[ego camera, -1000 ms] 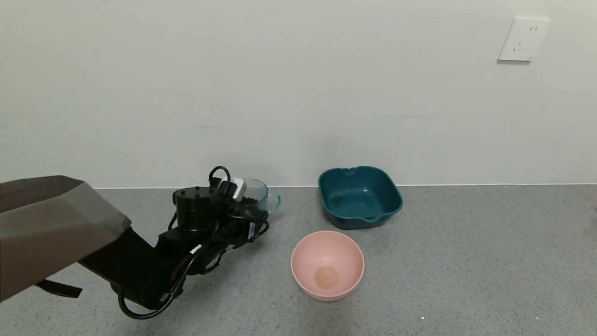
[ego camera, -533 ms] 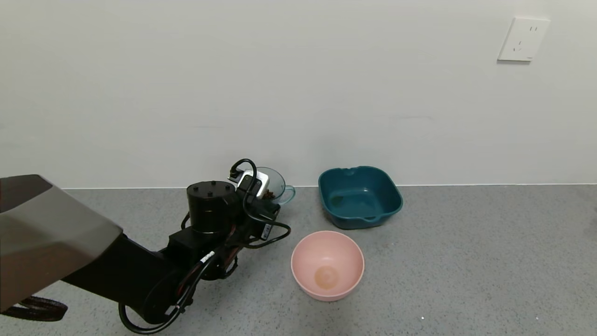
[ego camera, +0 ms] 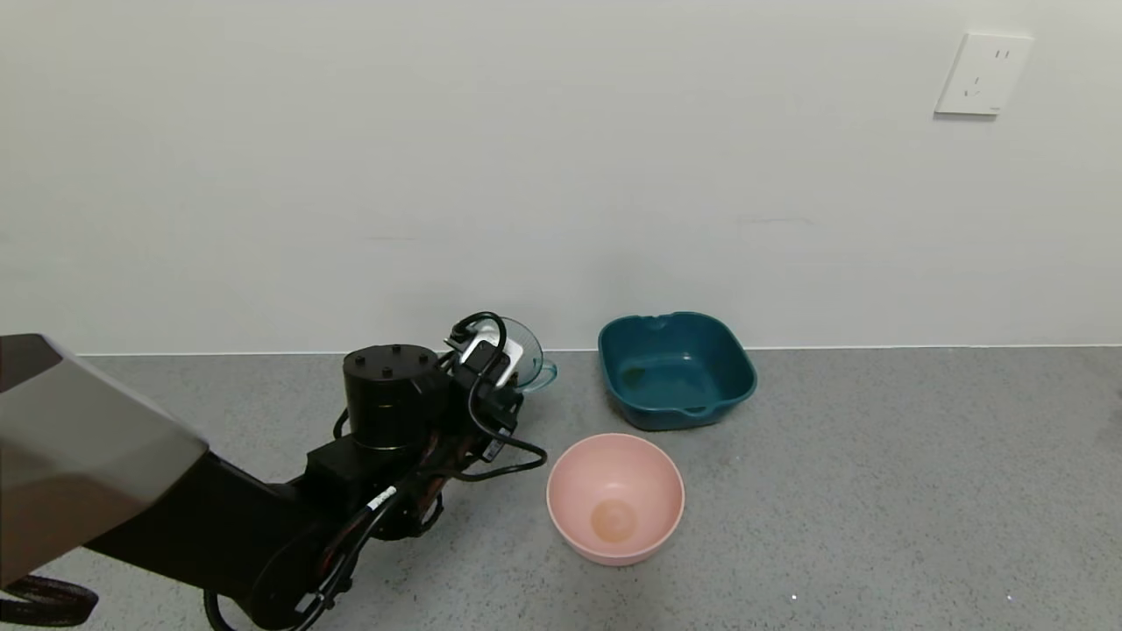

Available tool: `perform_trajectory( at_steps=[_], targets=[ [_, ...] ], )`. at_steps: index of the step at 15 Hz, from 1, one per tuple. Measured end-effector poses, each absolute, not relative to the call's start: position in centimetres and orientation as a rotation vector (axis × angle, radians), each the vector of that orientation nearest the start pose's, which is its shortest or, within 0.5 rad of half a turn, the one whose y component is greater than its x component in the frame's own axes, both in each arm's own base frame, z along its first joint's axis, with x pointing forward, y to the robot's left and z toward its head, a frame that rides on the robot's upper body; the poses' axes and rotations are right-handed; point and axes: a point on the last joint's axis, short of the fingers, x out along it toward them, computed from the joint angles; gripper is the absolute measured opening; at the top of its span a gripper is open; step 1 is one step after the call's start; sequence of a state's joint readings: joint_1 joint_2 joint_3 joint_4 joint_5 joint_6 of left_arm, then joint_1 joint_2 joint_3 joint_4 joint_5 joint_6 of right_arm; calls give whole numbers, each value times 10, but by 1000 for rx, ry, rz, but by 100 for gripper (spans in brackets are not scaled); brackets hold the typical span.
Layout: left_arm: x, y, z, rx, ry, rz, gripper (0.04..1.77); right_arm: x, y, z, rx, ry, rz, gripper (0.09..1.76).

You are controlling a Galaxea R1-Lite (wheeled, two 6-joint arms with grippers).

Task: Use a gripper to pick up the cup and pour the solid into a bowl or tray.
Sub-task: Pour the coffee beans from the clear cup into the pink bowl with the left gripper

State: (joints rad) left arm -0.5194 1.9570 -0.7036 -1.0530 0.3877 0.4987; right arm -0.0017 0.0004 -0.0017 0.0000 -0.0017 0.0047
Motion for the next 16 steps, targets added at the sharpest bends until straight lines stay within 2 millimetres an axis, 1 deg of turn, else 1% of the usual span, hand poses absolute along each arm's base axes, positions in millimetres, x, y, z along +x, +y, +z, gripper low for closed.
perform_trajectory(
  at_steps=[4,7,12,16],
  targets=[
    [283,-164,109,719,157,-201,128,-23,0,76,5,-2,-4,171],
    [277,-166,108,839,96,-192,128,-23,0,76,5,-1,-3,171],
    [276,-171,101,984,32,-175,128,-23,0,76,5,-1,-3,171],
    [275,-180,96,1036,26,-173,127,-23,0,76,4,-1,-4,171]
  ],
)
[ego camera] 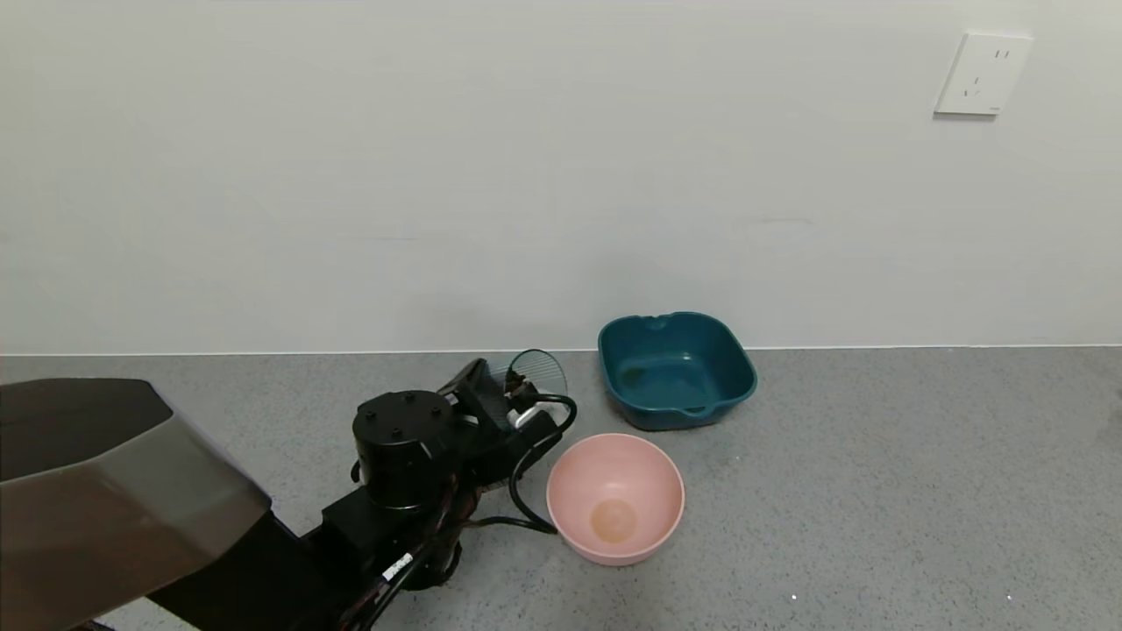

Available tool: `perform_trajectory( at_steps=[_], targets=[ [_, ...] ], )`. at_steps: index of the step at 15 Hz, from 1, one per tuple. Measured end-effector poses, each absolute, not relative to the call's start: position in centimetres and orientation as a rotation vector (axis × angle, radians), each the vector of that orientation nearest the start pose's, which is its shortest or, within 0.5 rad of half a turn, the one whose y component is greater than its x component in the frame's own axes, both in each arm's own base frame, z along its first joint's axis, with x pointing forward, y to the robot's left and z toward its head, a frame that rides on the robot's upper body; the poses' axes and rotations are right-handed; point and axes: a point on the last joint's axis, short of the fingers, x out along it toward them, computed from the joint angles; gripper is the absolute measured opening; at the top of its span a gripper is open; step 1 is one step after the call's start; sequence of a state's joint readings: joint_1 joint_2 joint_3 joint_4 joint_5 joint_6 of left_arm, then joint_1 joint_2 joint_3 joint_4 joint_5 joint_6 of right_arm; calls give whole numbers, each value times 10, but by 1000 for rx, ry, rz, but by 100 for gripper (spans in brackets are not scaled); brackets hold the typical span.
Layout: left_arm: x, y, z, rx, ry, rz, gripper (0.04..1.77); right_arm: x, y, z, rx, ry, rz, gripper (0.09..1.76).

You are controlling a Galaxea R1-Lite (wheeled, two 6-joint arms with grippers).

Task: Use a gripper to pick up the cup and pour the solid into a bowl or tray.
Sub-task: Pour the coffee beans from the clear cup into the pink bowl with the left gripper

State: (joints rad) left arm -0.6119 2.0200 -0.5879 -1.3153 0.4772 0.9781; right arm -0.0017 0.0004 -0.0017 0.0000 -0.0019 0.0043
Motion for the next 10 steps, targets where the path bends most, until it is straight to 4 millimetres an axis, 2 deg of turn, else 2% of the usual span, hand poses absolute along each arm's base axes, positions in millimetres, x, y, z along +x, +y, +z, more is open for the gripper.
perform_trajectory(
  at_steps=[10],
  targets=[
    [266,-196,95,1212,-47,-179,127,-23,0,76,4,-1,-3,171]
  ],
)
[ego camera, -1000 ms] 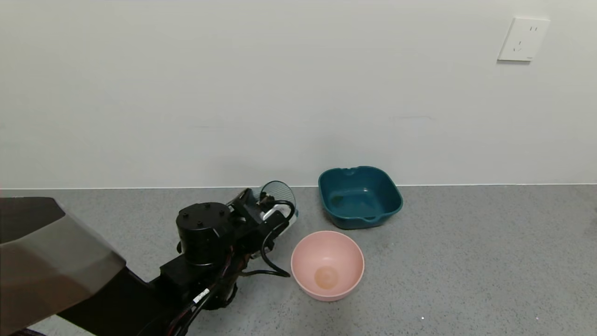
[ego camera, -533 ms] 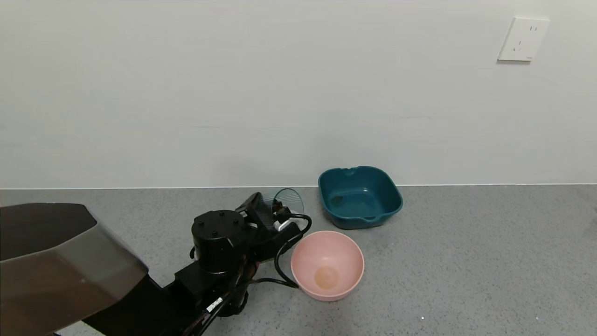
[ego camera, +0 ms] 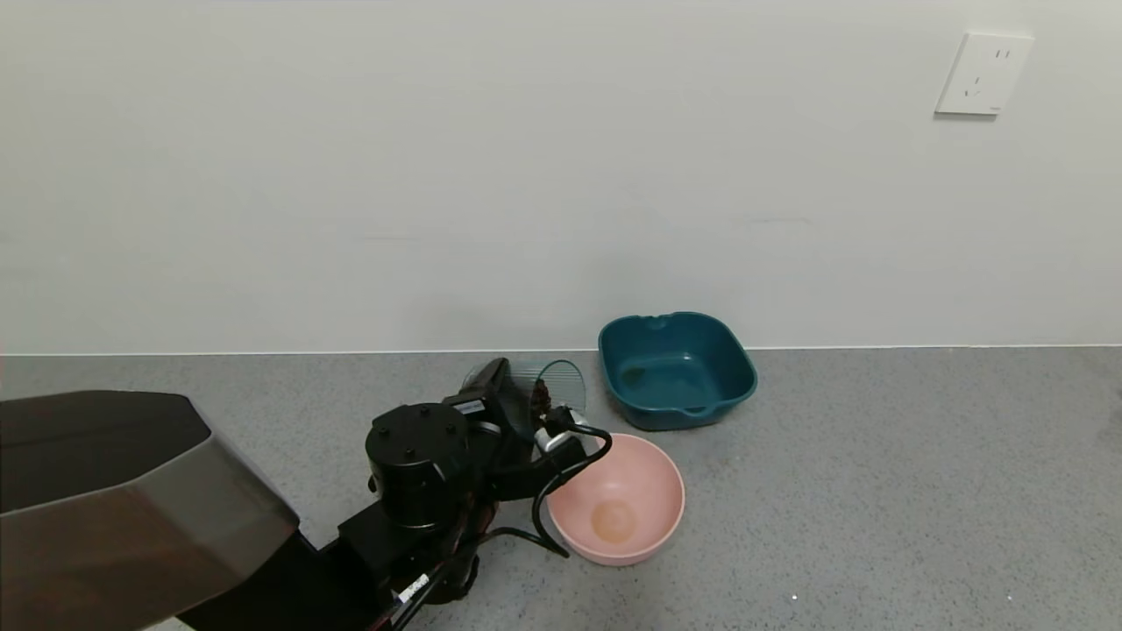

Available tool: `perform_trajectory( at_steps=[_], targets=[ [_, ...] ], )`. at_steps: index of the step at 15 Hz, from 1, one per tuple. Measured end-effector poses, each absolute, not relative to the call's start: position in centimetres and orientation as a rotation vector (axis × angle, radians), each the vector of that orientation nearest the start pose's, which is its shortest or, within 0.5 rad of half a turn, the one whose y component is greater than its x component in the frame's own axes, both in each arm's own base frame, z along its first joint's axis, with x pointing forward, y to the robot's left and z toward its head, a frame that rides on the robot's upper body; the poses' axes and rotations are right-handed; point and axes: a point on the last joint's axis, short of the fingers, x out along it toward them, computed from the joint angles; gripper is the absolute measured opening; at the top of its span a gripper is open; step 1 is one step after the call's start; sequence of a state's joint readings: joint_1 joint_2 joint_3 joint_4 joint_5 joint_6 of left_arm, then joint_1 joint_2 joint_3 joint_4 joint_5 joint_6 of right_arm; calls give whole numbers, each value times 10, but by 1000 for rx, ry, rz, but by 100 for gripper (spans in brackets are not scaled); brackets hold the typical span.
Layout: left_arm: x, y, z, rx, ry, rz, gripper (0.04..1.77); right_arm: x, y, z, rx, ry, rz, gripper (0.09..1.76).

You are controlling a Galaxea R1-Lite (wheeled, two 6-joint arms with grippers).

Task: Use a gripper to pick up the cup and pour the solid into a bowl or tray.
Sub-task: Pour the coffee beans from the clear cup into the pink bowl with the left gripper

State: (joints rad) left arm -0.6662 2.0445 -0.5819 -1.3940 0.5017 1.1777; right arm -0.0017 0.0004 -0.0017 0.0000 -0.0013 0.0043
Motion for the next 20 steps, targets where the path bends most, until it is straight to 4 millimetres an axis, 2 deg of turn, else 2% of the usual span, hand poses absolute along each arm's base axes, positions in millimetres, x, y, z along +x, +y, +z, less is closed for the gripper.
perform_trajectory(
  at_steps=[10,20],
  targets=[
    [249,-214,93,1363,-79,-214,127,-23,0,76,4,-1,-3,171],
    [257,-216,92,1517,-95,-190,127,-23,0,76,4,-1,-3,171]
  ],
)
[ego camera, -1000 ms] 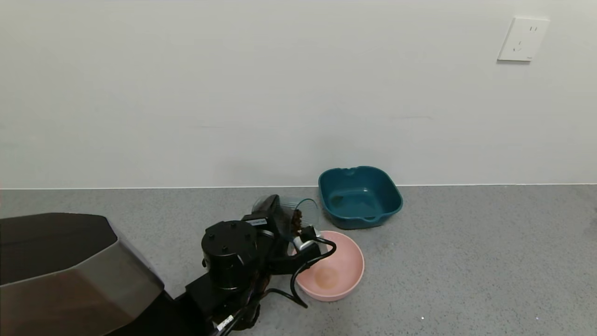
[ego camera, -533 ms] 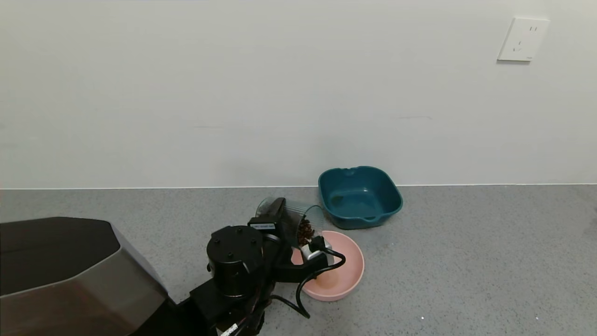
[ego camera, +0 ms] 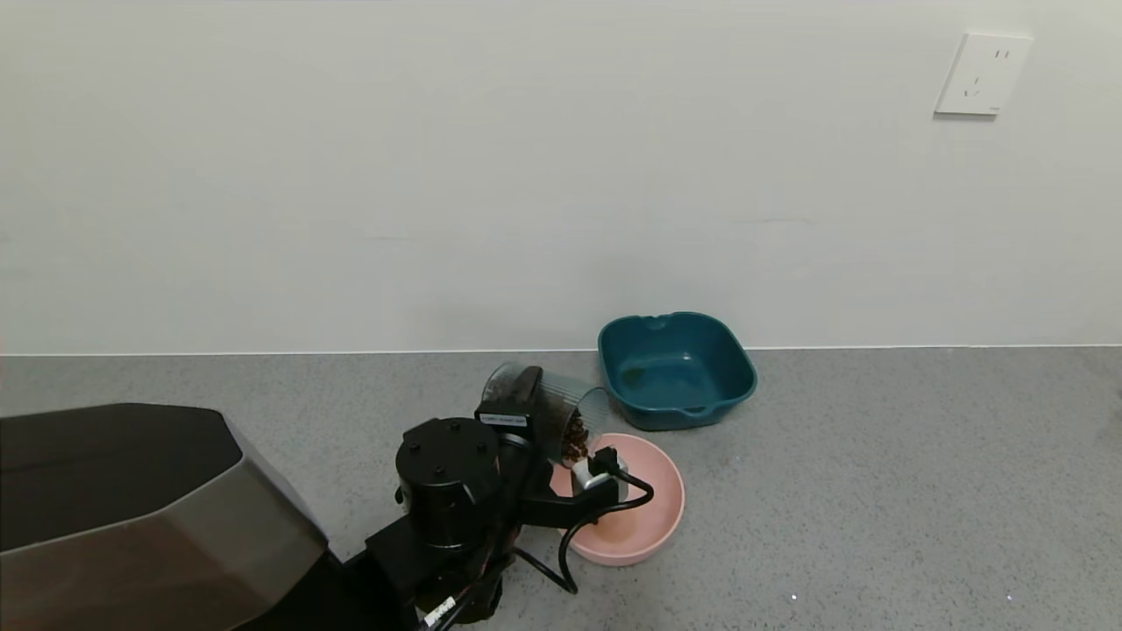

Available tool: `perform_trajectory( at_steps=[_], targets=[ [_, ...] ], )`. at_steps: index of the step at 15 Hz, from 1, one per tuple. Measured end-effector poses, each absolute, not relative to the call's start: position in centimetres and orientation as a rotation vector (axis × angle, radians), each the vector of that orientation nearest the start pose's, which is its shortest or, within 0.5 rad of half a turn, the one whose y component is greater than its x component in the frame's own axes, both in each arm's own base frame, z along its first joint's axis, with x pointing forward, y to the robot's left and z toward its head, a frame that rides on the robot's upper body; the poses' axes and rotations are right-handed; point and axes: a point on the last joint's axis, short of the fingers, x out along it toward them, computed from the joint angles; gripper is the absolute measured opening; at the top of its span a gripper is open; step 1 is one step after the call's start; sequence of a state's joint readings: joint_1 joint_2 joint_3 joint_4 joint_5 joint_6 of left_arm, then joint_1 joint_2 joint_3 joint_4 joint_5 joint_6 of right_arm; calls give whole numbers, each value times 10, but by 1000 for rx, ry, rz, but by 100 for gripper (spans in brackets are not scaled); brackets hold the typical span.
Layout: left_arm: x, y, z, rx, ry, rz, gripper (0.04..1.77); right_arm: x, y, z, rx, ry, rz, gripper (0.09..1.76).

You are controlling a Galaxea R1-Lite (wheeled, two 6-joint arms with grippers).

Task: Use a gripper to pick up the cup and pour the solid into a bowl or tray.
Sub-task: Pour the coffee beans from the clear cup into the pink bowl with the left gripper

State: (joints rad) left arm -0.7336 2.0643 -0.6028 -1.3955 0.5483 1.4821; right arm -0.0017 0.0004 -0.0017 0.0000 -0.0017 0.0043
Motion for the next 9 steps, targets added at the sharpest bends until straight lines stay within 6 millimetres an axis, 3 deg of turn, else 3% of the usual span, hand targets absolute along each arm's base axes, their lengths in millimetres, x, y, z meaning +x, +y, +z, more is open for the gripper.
perform_trajectory(
  at_steps=[9],
  targets=[
    [258,-224,100,1659,-164,-181,127,-23,0,76,4,-1,-3,171]
  ],
)
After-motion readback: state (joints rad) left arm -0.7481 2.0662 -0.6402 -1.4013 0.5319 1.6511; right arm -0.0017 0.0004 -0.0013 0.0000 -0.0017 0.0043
